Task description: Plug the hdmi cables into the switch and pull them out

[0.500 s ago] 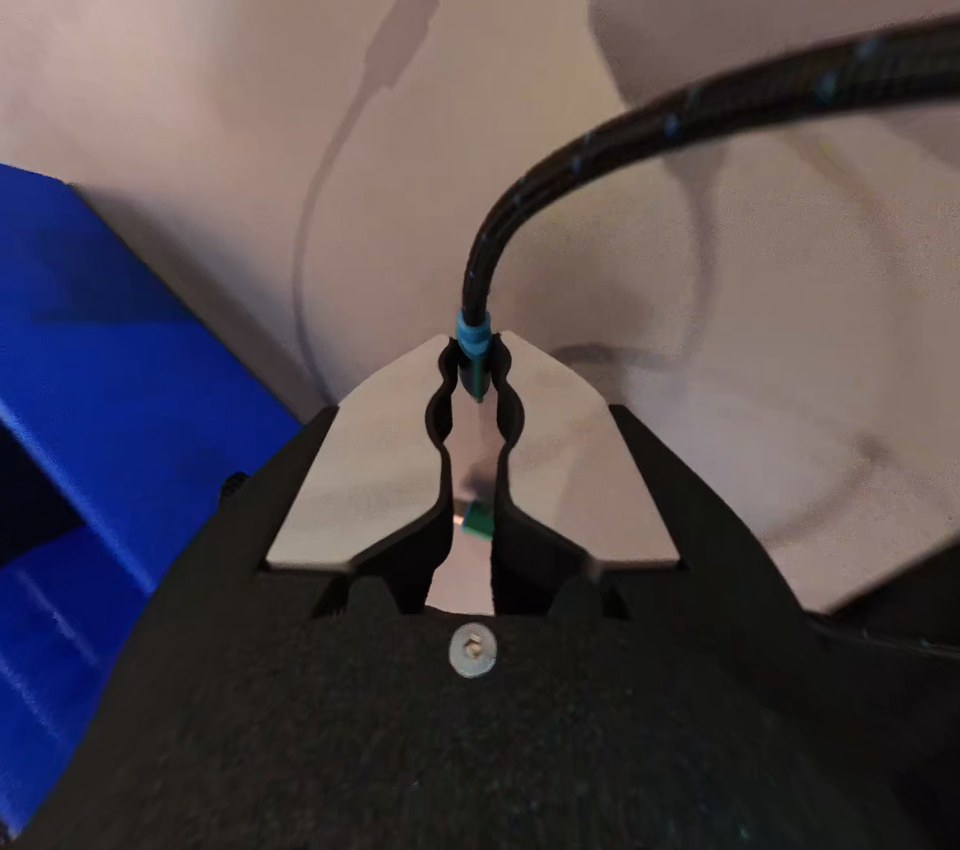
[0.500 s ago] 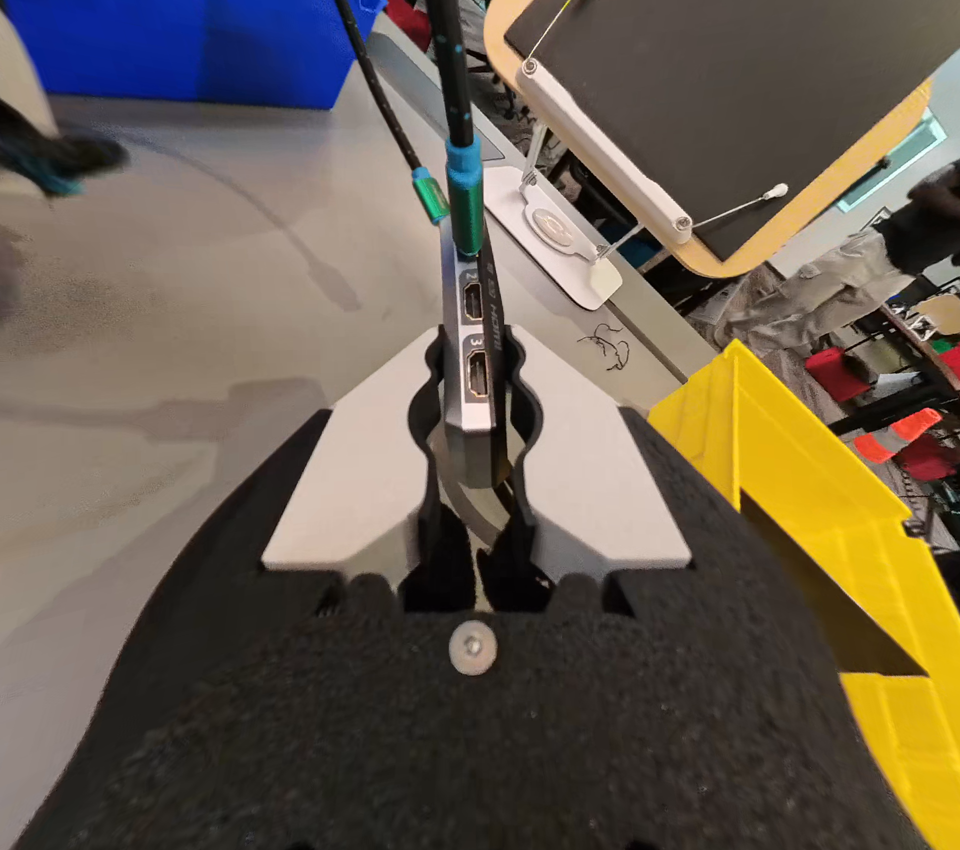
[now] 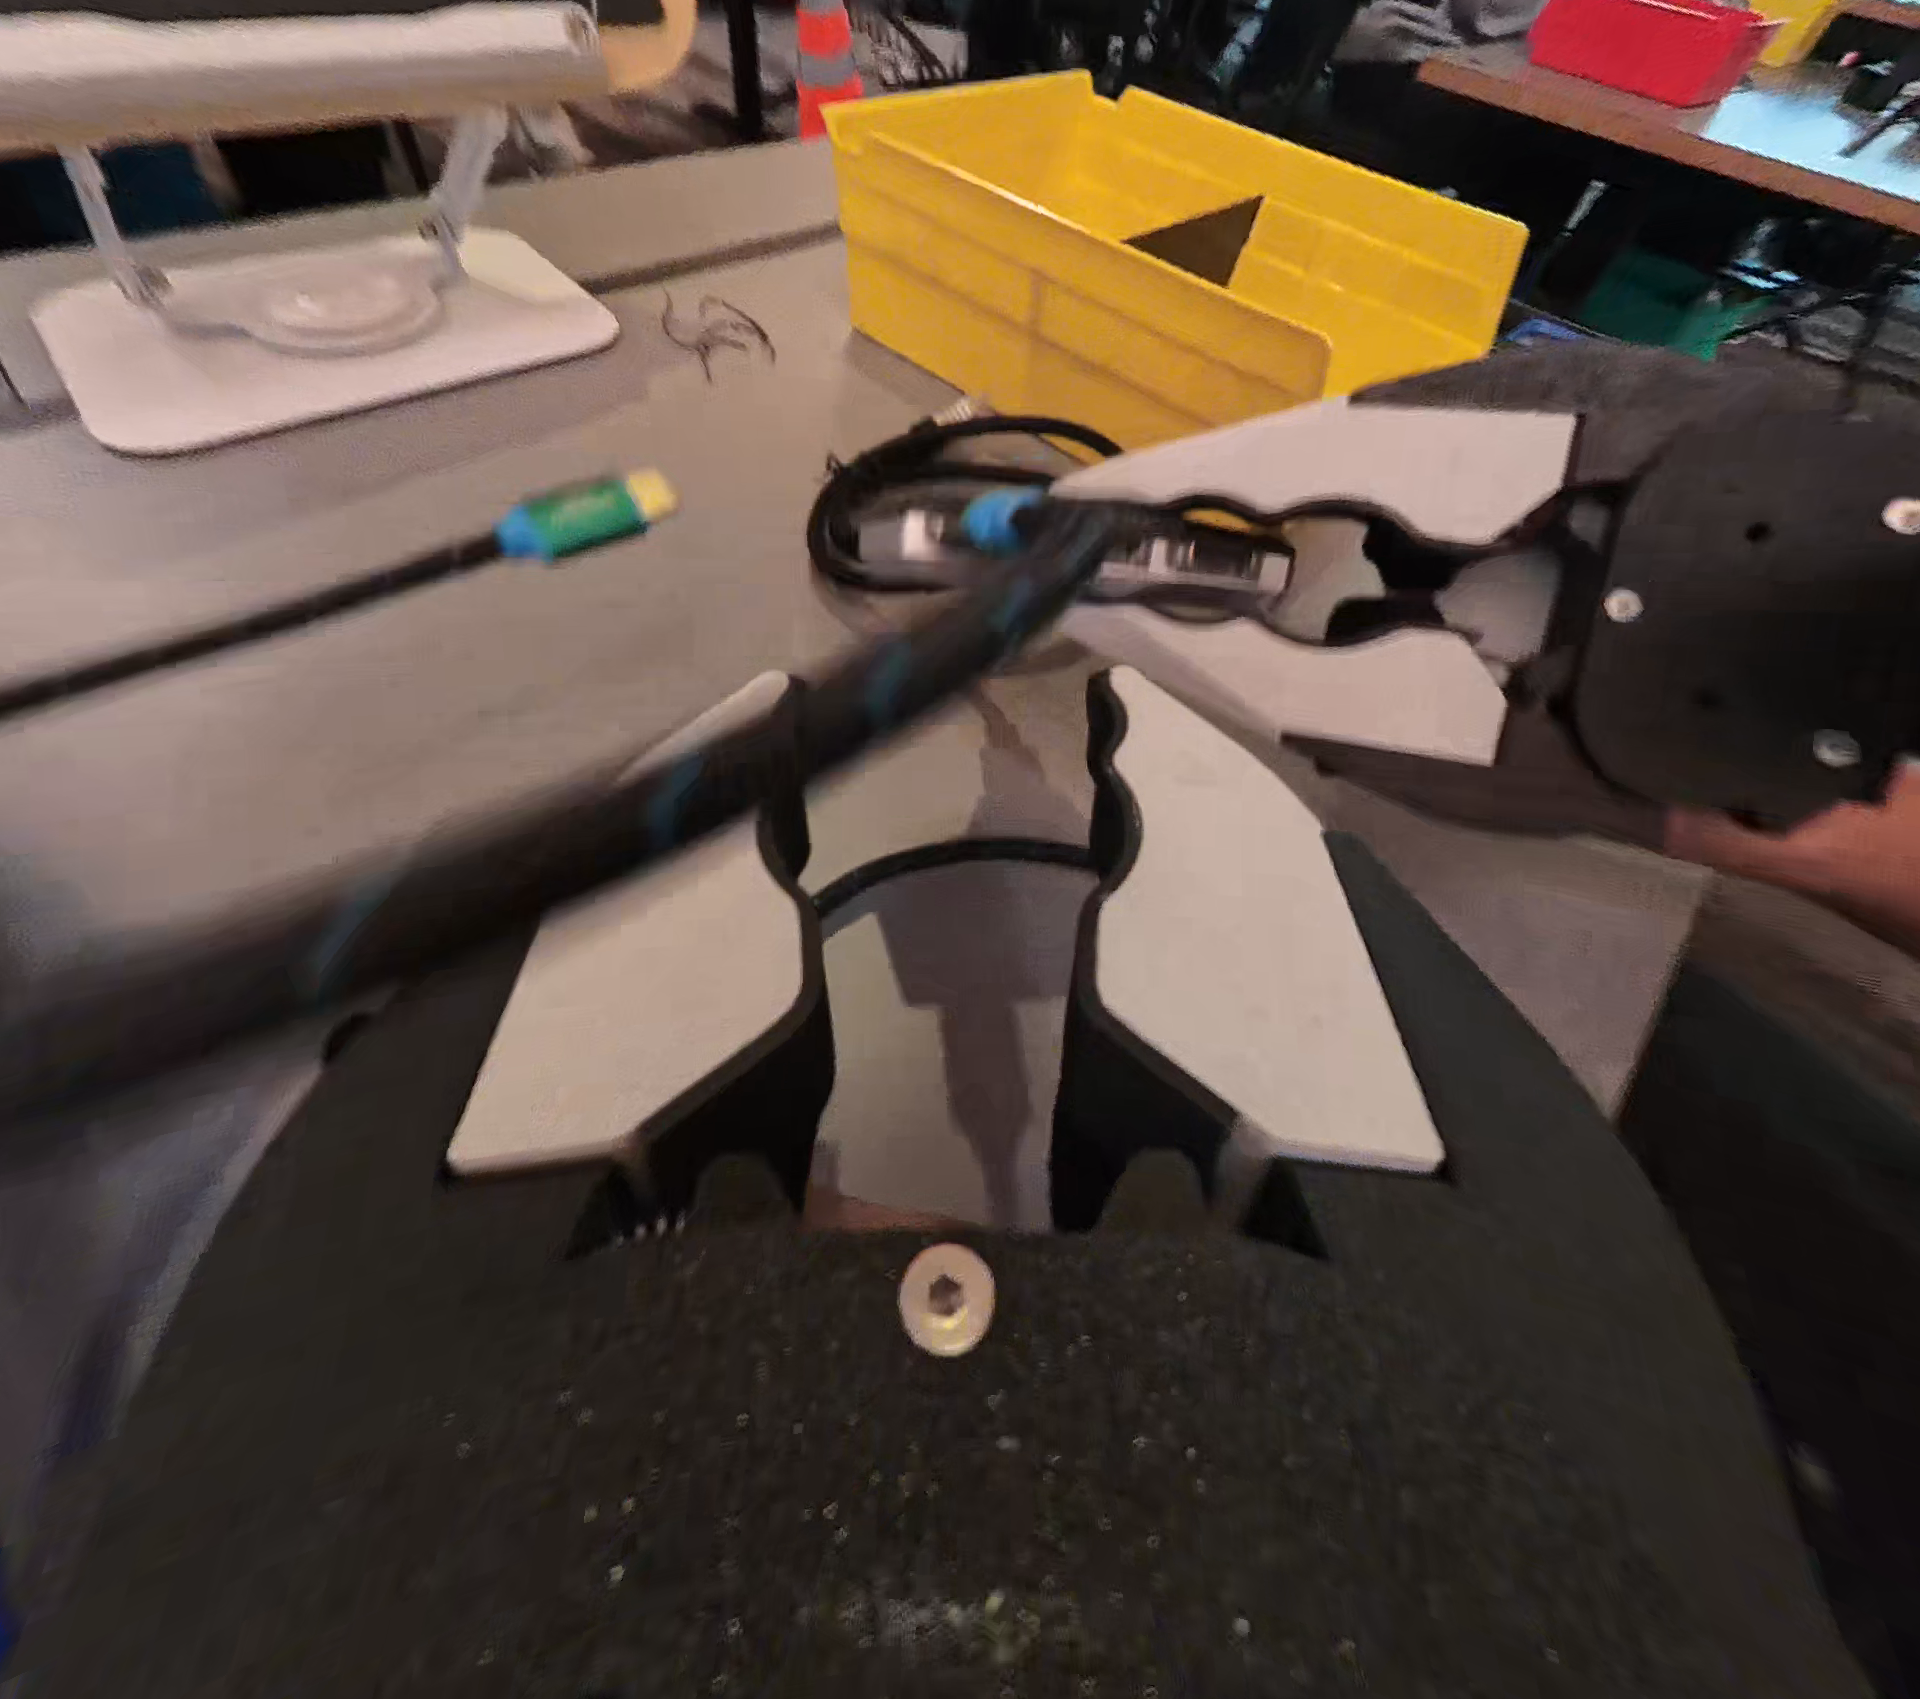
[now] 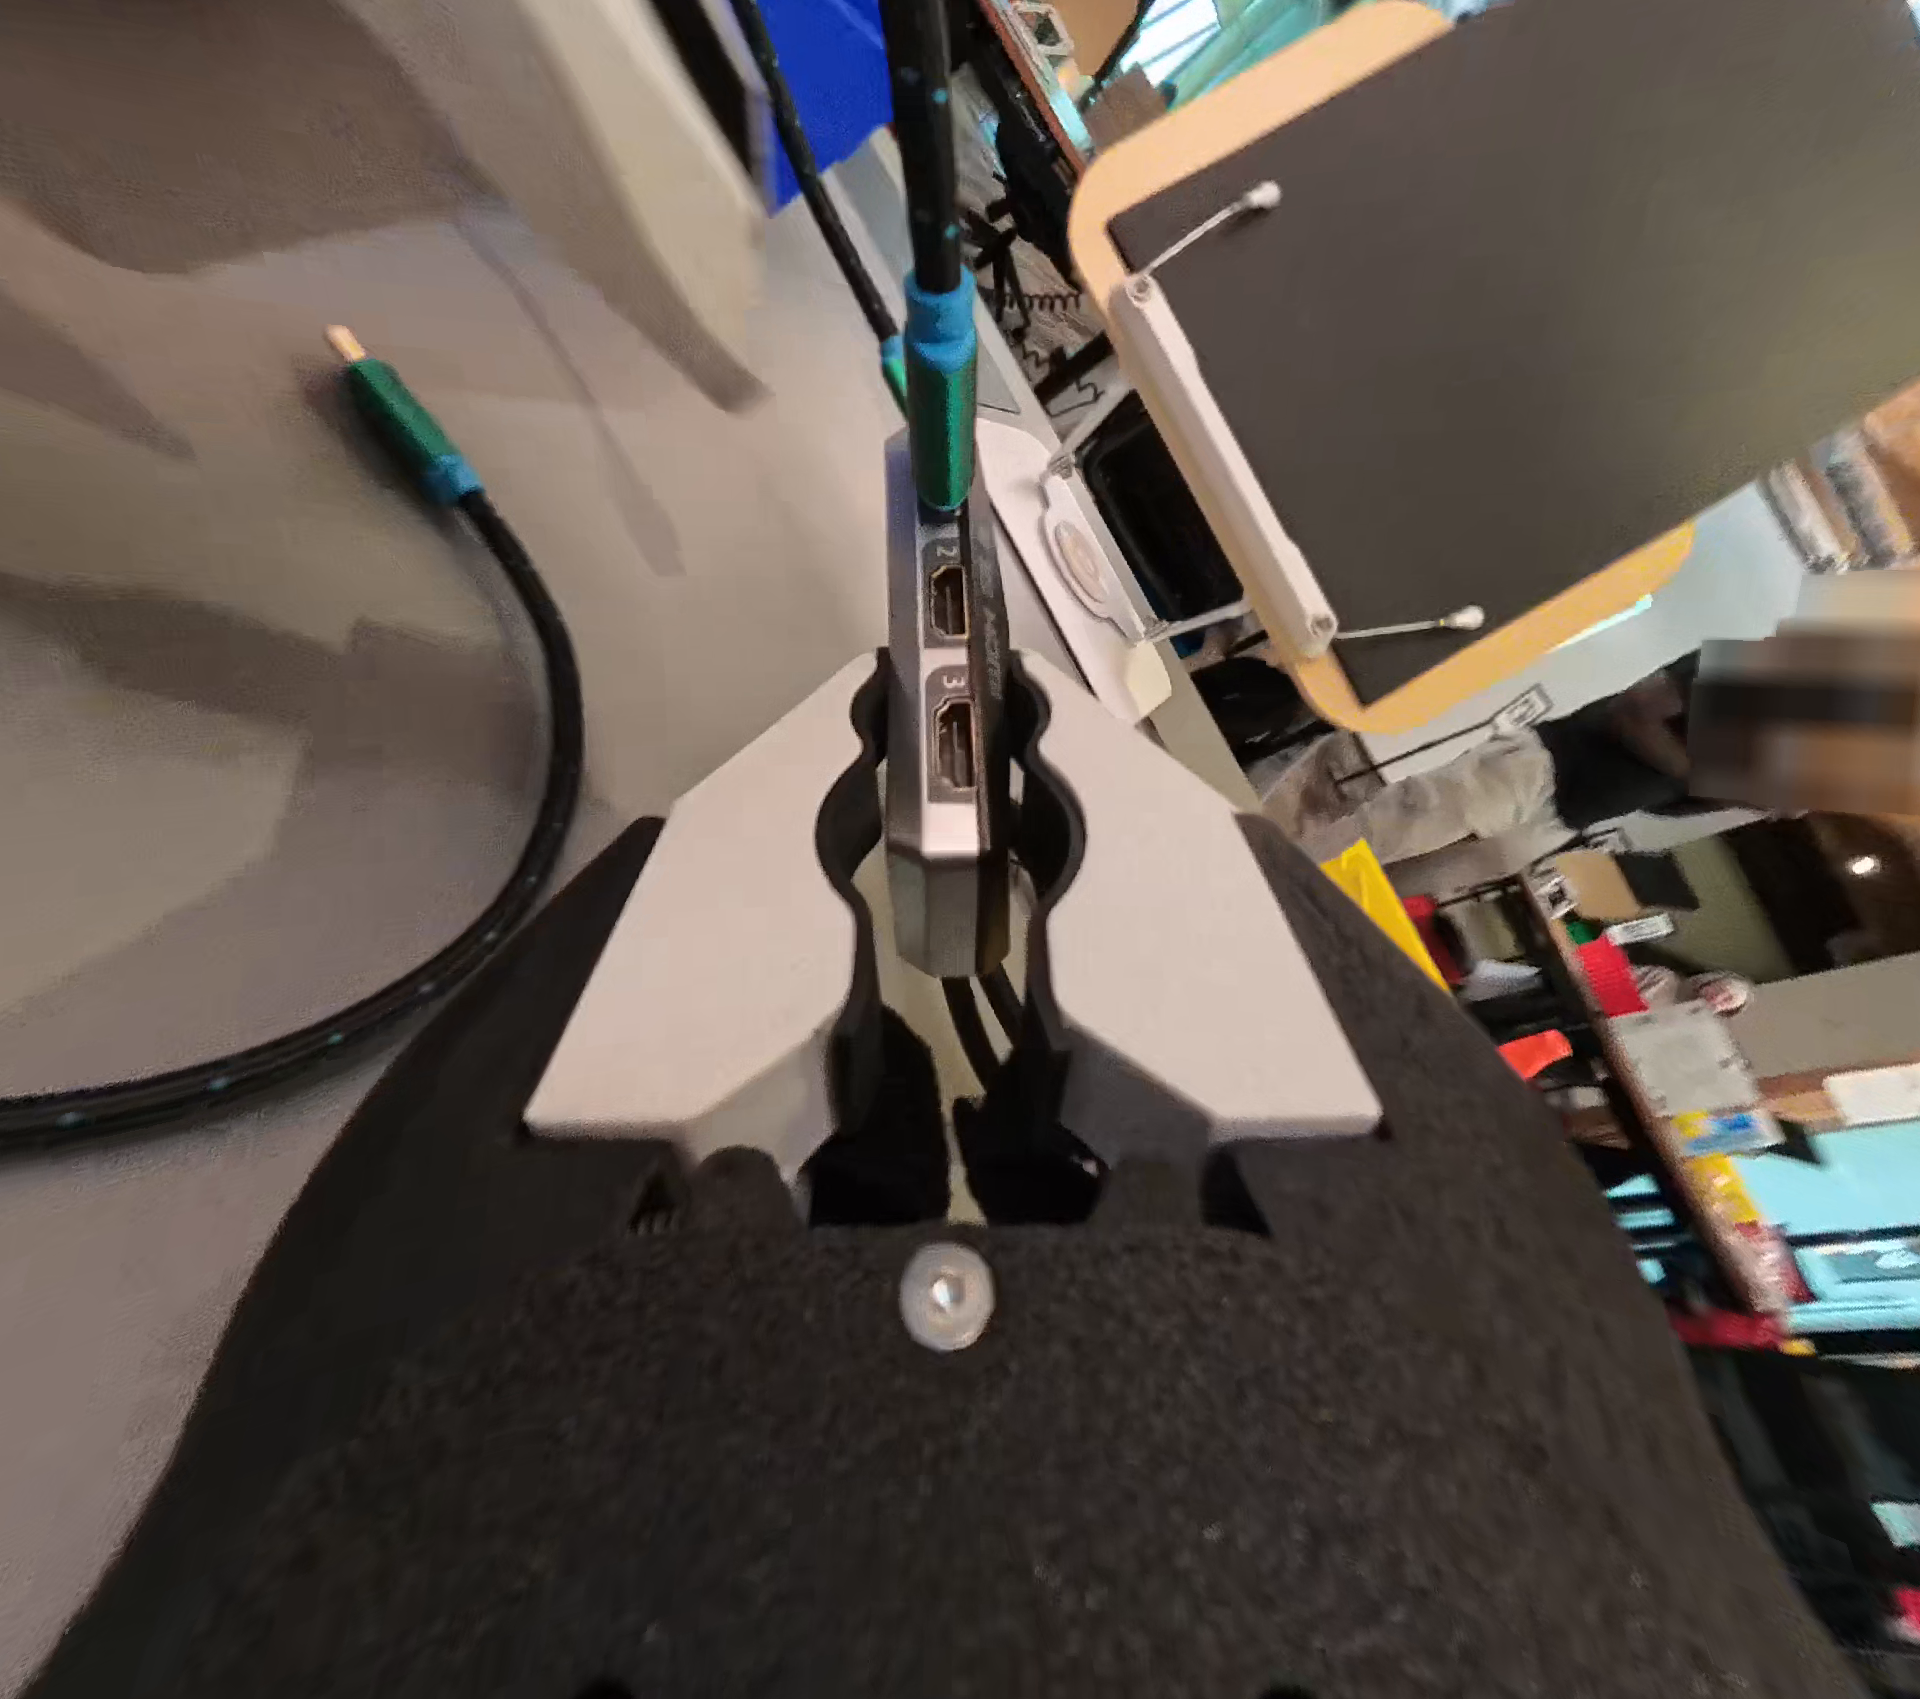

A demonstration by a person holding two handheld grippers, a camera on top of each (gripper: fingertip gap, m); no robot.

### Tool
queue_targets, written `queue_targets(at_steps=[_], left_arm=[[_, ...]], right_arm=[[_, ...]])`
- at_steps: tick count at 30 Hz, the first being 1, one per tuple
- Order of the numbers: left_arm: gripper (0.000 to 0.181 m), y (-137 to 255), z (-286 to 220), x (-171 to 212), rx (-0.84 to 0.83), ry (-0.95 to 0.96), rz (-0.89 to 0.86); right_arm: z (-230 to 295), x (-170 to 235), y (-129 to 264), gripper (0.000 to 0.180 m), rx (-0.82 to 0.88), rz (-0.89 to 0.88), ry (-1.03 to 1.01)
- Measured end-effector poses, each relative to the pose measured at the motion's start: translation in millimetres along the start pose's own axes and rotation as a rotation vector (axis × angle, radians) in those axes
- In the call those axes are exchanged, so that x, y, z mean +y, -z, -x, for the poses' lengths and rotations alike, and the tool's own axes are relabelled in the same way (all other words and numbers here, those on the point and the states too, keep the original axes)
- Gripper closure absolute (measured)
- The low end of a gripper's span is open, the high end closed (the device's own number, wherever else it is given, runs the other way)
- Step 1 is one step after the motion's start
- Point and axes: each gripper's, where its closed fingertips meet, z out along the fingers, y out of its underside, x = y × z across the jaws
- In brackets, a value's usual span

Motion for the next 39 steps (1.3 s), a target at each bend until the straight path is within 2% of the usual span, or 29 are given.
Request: queue_targets(at_steps=[1,4,6,9,16,19,25,26,27,28,30,33,36,39], left_arm=[[0.128,-4,-1,0,-0.021,-0.023,-0.015],[0.131,-12,3,1,-0.069,-0.033,-0.030],[0.149,-15,2,5,-0.047,-0.031,-0.020],[0.159,-16,2,7,-0.048,-0.057,-0.005],[0.159,-17,-5,6,-0.040,-0.044,0.007],[0.159,-17,-8,9,-0.037,-0.038,0.026],[0.159,-12,-8,8,-0.084,-0.043,0.037],[0.158,-6,-11,0,-0.084,-0.053,-0.010],[0.159,5,-13,-14,-0.090,-0.063,-0.074],[0.158,18,-9,-25,-0.130,-0.091,-0.092],[0.158,38,2,-32,-0.185,-0.139,-0.062],[0.159,42,4,-13,-0.093,-0.055,-0.018],[0.159,32,-20,16,0.076,0.023,0.055],[0.158,29,-48,19,0.231,0.046,0.049]], right_arm=[[7,-2,1,0.159,-0.002,0.010,0.051],[20,-8,2,0.159,0.006,0.020,0.148],[23,-10,1,0.159,-0.003,0.023,0.147],[26,-10,0,0.159,-0.013,0.021,0.132],[26,-24,-5,0.153,-0.076,-0.035,0.021],[31,-15,-11,0.159,-0.082,-0.008,0.048],[31,-15,-13,0.158,-0.105,0.019,0.069],[30,-10,-15,0.157,-0.078,0.056,0.094],[26,17,-22,0.158,-0.058,0.188,0.124],[16,41,-26,0.157,-0.017,0.243,0.134],[-1,44,-18,0.159,-0.021,0.169,0.028],[-14,26,-10,0.158,0.002,0.096,-0.021],[-9,22,-11,0.158,-0.003,0.080,0.004],[-10,19,-8,0.158,0.001,0.064,0.001]])
